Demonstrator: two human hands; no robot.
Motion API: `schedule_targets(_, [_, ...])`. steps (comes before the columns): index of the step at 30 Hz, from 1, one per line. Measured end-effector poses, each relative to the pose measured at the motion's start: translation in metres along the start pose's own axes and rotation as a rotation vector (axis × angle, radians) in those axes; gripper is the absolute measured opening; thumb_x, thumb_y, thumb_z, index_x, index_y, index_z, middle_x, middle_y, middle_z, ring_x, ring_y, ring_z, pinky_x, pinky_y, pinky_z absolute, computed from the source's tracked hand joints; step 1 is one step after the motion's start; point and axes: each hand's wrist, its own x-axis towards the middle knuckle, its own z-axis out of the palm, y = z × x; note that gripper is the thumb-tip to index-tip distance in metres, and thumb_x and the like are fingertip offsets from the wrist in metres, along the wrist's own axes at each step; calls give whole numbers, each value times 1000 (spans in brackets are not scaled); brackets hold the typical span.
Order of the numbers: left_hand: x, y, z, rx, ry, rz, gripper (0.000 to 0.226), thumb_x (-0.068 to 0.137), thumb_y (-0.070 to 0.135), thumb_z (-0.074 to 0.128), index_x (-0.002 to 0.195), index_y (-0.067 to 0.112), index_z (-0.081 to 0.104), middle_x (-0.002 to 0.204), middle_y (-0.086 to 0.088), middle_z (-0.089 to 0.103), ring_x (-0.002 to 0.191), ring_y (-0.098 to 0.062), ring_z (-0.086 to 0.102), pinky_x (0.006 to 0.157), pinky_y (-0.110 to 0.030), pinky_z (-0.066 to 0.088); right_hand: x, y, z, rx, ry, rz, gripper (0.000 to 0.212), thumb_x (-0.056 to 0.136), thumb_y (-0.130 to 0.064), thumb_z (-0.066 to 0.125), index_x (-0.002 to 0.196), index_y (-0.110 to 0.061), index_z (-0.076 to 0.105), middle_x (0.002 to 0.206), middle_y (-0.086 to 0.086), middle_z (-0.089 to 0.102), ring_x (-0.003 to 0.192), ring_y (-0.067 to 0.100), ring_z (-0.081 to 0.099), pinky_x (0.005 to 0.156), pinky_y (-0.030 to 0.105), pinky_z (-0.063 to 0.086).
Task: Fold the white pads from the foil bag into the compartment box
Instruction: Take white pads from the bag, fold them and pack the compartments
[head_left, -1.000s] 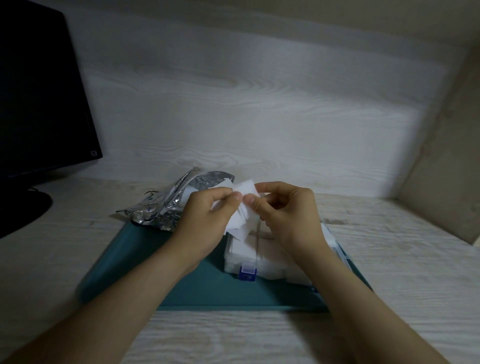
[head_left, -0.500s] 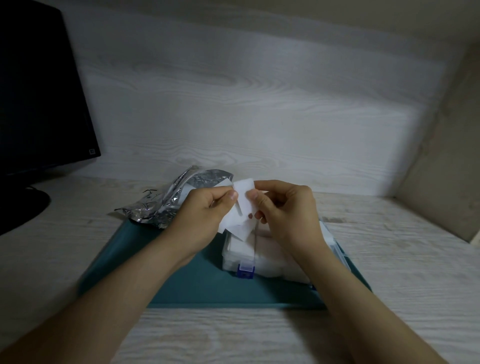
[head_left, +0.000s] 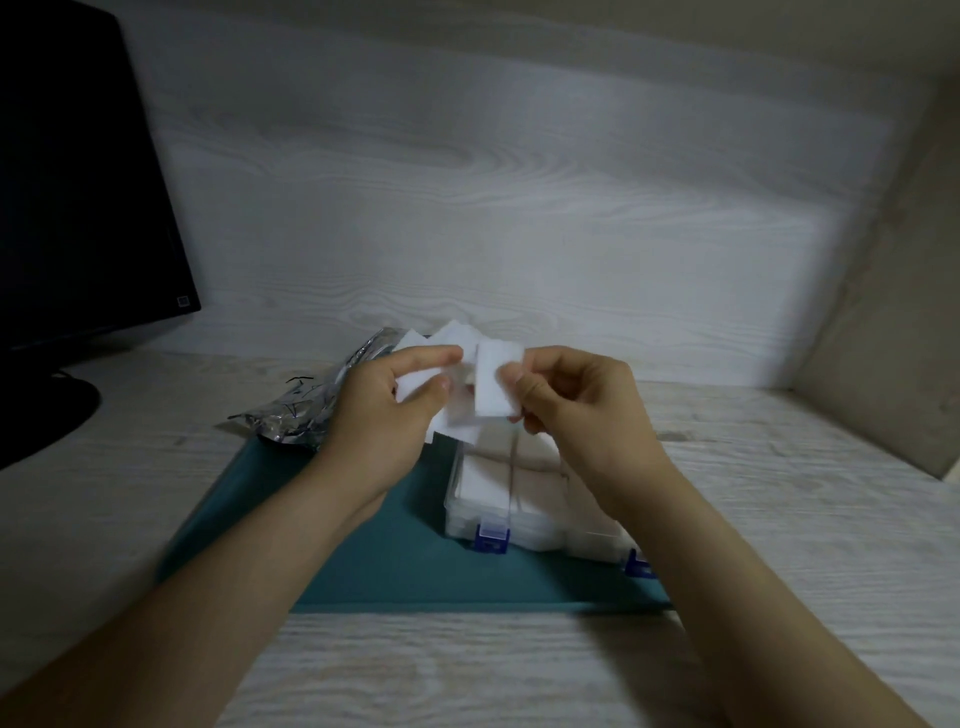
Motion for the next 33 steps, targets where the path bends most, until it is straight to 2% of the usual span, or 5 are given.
schedule_targets(8, [0,4,3,-304,8,-113,32,101,5,67,121,27,79,129,-7,75,121,-25,71,110,-47,53,-9,-3,9,-90,-131,104,8,92,-16,81,93,-8,81,84,12,79,70,14,70,71,25,60])
schedule_targets(14, [-3,8,-1,21,134,16,29,100,7,69,111,30,82,118,20,75,118,3,65,112,-26,46,0,3,2,-286,49,-7,13,102,-23,67,93,-16,73,85,3,76,81,18,71,74,27,57])
schedule_targets(20, [-8,20,0,296,-5,99,25,101,11,61,102,21,84,99,18,78,94,5,68,81,-9,48,2,7,1,-398,50,-235,16,106,-19,59,105,-25,74,75,-9,69,68,11,62,63,28,49])
schedule_targets(25, [-12,25,2,237,-81,141,19,99,23,71,87,19,84,88,9,81,91,-12,74,85,-29,55,0,7,1,-471,96,-292,19,103,-15,63,109,-23,79,77,-17,70,66,4,61,62,13,41])
schedule_targets(33, [-10,16,3,292,73,239,21,99,17,71,83,8,81,86,2,79,92,-15,73,81,-26,53,0,3,-5,-243,239,9,7,97,-23,75,99,-21,81,80,-9,77,73,4,71,67,22,56])
